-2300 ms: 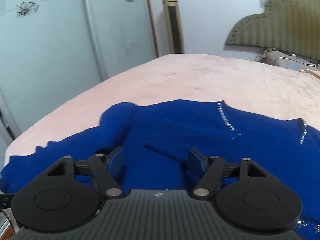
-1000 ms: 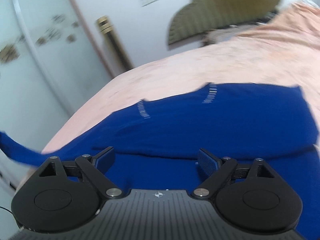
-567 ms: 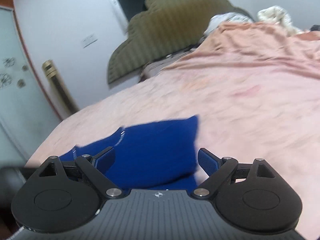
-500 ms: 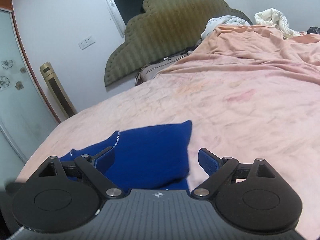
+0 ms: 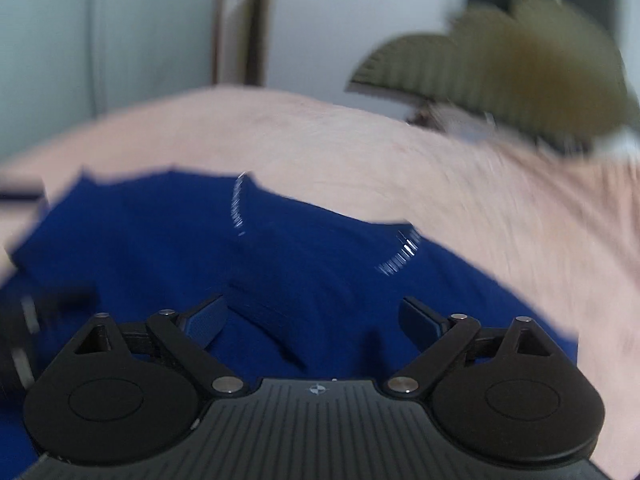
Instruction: Fold small clothes
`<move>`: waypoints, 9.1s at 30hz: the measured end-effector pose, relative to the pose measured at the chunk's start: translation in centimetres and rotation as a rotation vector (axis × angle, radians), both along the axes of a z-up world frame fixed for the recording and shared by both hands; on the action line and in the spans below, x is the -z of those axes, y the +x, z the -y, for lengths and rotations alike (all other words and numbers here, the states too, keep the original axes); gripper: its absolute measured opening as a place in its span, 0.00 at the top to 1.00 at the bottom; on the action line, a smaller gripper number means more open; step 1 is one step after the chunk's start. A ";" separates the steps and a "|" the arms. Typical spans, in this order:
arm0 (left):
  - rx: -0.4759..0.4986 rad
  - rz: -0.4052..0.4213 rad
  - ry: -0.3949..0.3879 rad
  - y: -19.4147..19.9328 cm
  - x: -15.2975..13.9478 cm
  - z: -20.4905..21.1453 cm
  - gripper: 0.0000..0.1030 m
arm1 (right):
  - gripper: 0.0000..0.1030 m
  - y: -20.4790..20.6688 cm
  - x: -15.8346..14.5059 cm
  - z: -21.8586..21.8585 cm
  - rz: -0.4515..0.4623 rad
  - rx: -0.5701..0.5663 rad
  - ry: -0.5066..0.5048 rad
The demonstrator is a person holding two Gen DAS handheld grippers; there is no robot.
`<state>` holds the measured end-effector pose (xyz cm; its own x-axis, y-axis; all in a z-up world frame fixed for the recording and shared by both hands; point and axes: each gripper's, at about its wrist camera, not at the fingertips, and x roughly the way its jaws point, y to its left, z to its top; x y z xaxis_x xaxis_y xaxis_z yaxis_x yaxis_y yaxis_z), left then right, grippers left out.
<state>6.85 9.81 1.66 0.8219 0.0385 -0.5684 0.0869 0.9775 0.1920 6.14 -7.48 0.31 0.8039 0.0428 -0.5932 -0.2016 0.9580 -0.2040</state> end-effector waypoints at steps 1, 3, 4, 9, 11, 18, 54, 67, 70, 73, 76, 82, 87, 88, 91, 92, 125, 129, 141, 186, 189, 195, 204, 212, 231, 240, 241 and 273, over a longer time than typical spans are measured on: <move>-0.039 -0.029 -0.003 0.2 0.3 -0.9 0.13 | 0.08 0.7 0.7 -1.0 0.003 0.007 -0.065; -0.082 -0.076 0.019 0.9 1.0 -1.9 0.13 | 0.08 1.6 1.7 -1.3 0.028 0.090 -0.145; -0.084 -0.081 0.026 0.9 1.4 -2.1 0.13 | 0.07 1.5 1.6 -0.6 0.044 0.147 -0.144; -0.039 -0.068 0.029 -0.5 2.0 -2.2 0.13 | 0.03 -2.7 0.0 9.4 0.136 0.507 0.183; -0.041 -0.063 0.025 -0.5 2.2 -2.4 0.13 | 0.02 -4.5 -0.7 12.8 0.192 0.677 0.257; -0.058 -0.095 -0.029 -0.6 2.1 -3.3 0.13 | 0.03 -3.9 -1.6 17.6 0.127 0.471 0.675; -0.082 -0.055 0.018 -2.3 -0.2 -4.5 0.13 | 0.48 -3.3 -0.1 17.2 -0.007 0.470 0.325; 0.425 -0.161 0.189 -16.0 -0.1 -5.3 0.13 | 0.23 -14.5 0.9 18.7 -0.077 0.377 0.495; 0.517 -0.192 0.302 -19.0 0.8 -4.8 0.13 | 0.14 -16.7 0.6 17.7 -0.104 0.320 0.438; 0.569 -0.182 0.351 -21.7 0.3 -6.2 0.13 | 0.11 -19.0 0.2 16.5 -0.170 0.179 0.427; 0.560 -0.163 0.235 -22.3 -2.0 -8.4 0.13 | 0.10 -22.1 0.0 15.2 -0.230 -0.023 0.415; 0.388 -0.198 -0.147 -15.6 -3.4 -11.2 0.13 | 0.16 -22.5 -0.3 18.3 -0.166 0.100 0.543; 0.265 -0.369 -0.300 -10.5 0.3 -12.0 0.14 | 0.41 -21.1 0.9 19.7 -0.158 0.154 0.665; 0.291 -0.377 -0.320 -10.5 0.1 -11.8 0.16 | 0.46 -21.2 0.9 19.6 -0.165 0.134 0.671; 0.328 -0.396 -0.366 -10.7 0.1 -11.7 0.42 | 0.58 -21.9 1.4 19.4 -0.174 0.097 0.685; 0.318 -0.386 -0.341 -10.7 0.0 -11.4 0.61 | 0.63 -22.2 1.4 19.6 -0.174 0.101 0.698; 0.213 -0.207 -0.478 -6.3 -3.9 -8.9 0.25 | 0.54 -16.6 1.2 22.4 -0.083 0.355 0.714; 0.250 -0.309 -0.347 -4.8 -4.0 -3.8 0.25 | 0.47 -19.7 1.8 21.5 -0.107 0.330 0.807; 0.160 -0.457 0.122 -10.0 0.0 -4.0 0.25 | 0.24 -21.4 1.4 18.3 -0.110 0.208 0.695; 0.351 -0.165 -0.557 -23.2 -10.3 -11.1 0.95 | 0.89 -34.4 -11.8 15.9 0.120 -0.190 0.741; 0.305 -0.235 -0.595 -19.9 -8.3 -10.9 0.95 | 0.89 -33.0 -10.6 16.3 0.076 -0.137 0.789; 0.225 -0.154 -0.684 -13.9 -8.8 -10.6 0.95 | 0.89 -26.8 -8.6 19.2 0.072 -0.023 0.935; 0.122 -0.114 -0.609 -0.6 -9.1 -8.0 0.95 | 0.89 -11.2 -6.0 21.7 0.084 0.113 1.099; -0.001 -0.250 -0.538 11.2 -2.5 -6.2 0.95 | 0.89 2.9 -1.9 21.9 -0.016 0.263 1.044; -0.073 -0.220 -0.165 9.4 -2.0 -4.7 0.31 | 0.44 9.6 0.6 17.2 -0.049 0.370 0.596; 0.088 -0.199 -0.206 0.6 -1.8 -7.6 0.31 | 0.24 -0.4 -2.5 17.0 0.067 0.299 0.493; 0.098 -0.208 -0.215 -0.1 -1.7 -7.9 0.31 | 0.24 -1.4 -2.3 17.0 0.054 0.294 0.479; 0.185 -0.119 -0.156 2.0 -4.7 -3.2 0.59 | 0.46 -2.6 -3.9 12.5 0.041 0.224 0.355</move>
<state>8.86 12.99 6.39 0.7342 -0.2015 -0.6484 0.2794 0.9600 0.0181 3.57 -19.96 4.23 0.8395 0.0600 -0.5401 0.0214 0.9894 0.1433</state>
